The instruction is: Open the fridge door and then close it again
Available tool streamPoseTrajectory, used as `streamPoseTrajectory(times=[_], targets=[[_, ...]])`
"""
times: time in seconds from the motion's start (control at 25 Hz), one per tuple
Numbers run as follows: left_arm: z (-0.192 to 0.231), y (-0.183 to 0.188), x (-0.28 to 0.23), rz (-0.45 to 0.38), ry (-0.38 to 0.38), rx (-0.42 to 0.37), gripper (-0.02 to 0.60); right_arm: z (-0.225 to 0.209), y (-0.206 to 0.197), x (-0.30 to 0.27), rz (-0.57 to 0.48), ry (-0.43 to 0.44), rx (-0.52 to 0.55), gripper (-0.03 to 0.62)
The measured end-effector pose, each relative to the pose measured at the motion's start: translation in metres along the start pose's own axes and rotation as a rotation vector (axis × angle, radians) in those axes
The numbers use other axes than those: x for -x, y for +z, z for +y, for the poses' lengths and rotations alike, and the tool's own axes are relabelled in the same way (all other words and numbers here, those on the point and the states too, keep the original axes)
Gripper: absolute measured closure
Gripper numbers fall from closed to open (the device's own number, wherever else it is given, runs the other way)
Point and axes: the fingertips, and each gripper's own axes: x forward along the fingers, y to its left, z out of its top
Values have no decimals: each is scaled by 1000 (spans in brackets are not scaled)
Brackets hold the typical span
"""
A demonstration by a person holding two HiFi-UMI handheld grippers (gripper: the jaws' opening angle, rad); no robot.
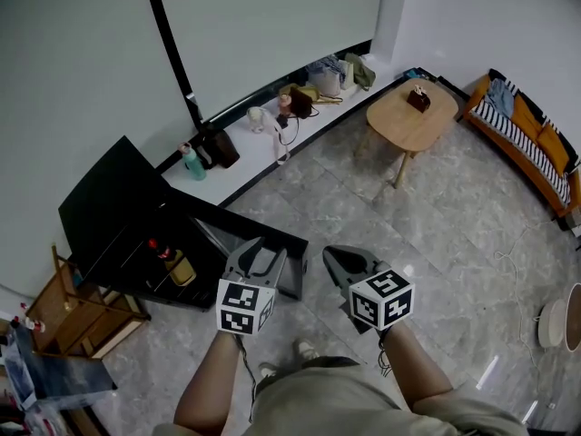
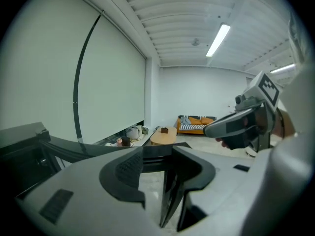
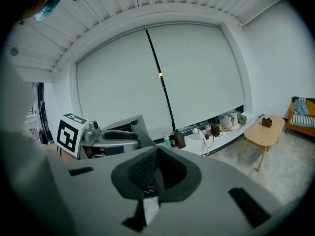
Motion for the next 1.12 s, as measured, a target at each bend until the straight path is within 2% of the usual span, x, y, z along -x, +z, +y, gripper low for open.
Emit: streamPoseTrajectory(times=[0.12,0.36,0.56,0.8,1.12], targets=[[0,3,-15,27,12,-39,399,-11,1,-1,-7,-11,-7,597],[2,13,-43,62,18,-65,402,-30,7,-7,-34,-28,-32,597],[11,21,-68,76,25,-108,431,-50,18,-17,-48,-49,7,597],[20,30,-92,85,7,-89,445,-76,32,-22,-65,-84,37,597],[29,38,-112,70,20,-61,445,-88,36,-19,-80,-116,34,597]])
